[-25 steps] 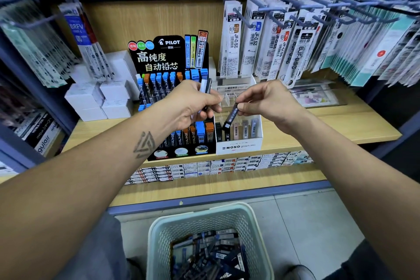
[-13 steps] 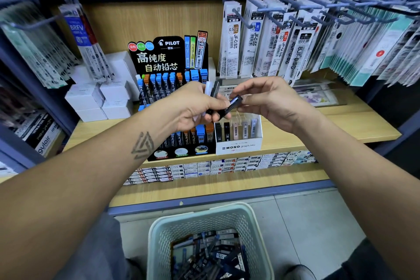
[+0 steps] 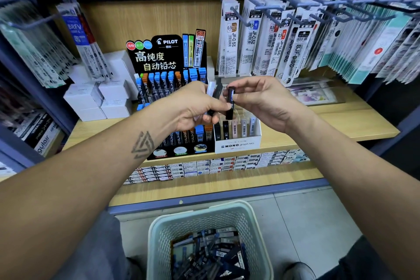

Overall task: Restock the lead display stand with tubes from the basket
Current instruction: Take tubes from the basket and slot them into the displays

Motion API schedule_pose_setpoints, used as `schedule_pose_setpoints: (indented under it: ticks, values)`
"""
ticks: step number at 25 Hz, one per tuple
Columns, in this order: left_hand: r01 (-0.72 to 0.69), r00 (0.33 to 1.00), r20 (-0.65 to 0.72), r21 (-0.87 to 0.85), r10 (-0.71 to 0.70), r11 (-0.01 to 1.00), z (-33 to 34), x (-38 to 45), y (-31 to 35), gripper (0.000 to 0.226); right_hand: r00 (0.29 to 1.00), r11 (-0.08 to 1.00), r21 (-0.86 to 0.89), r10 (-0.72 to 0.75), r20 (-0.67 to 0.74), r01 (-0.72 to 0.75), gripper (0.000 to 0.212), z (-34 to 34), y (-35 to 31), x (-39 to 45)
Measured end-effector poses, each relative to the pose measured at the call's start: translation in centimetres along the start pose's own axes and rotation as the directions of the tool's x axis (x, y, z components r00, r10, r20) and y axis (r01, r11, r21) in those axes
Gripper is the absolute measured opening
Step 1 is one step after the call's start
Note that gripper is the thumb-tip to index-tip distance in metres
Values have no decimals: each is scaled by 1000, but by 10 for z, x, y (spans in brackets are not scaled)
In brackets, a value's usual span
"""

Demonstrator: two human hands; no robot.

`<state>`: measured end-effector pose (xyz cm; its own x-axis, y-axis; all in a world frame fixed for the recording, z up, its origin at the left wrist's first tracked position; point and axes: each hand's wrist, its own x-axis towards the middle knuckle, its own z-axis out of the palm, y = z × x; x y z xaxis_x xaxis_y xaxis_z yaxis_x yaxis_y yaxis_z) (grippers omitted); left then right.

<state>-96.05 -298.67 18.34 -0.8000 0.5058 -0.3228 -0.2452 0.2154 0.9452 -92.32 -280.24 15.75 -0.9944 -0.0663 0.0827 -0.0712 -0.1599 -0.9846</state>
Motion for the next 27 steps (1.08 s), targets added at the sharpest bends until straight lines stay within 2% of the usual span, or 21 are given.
schedule_pose_setpoints:
  ticks: [2, 7, 10, 12, 14, 16, 18, 19, 21, 23, 25, 27]
  values:
    - [-1, 1000, -11, 2, 1, 1000, -1, -1, 2, 19, 1000, 1000, -27, -1, 4, 1, 28, 1, 0, 0]
    - [-46, 999, -14, 15, 46, 999, -6, -1, 4, 29, 996, 947, -315, -35, 88, 61, 33, 0, -3, -2]
    - [-62, 993, -98, -21, 59, 998, -6, 3, 1, 32, 998, 916, -395, -60, 24, 64, 33, 3, -2, 0]
    - [-80, 987, -147, -70, 69, 994, -7, 5, 2, 27, 998, 942, -337, -25, -60, 3, 26, 0, -1, 1]
    - [-98, 982, -170, -98, 80, 990, -8, 4, 5, 14, 993, 982, -181, 44, -113, -64, 19, -2, -1, 0]
    - [-83, 985, -158, -97, 67, 992, -7, 2, 6, 10, 984, 998, -12, 57, -170, -60, 20, -4, -2, 1]
    - [-59, 986, -156, -53, 50, 997, -7, 1, 5, 14, 970, 999, 50, 23, -244, -11, 26, -9, -4, 3]
    - [-56, 985, -166, -25, 51, 998, -7, 1, 5, 15, 960, 1000, 1, 0, -279, 0, 27, -12, -5, 4]
    - [-70, 979, -189, 19, 72, 997, -8, 1, 5, 13, 954, 951, -308, -62, -293, -33, 24, -17, -6, 6]
    - [-90, 973, -209, 31, 94, 995, -11, 3, 5, 15, 974, 773, -631, -85, -208, -67, 21, -16, -1, 6]
    - [-95, 972, -211, 32, 100, 995, -13, 5, 4, 18, 990, 620, -783, -68, -120, -52, 21, -8, 7, 6]
    - [-97, 973, -208, 33, 102, 995, -13, 6, 3, 21, 997, 547, -837, -51, -64, -26, 21, 0, 16, 5]
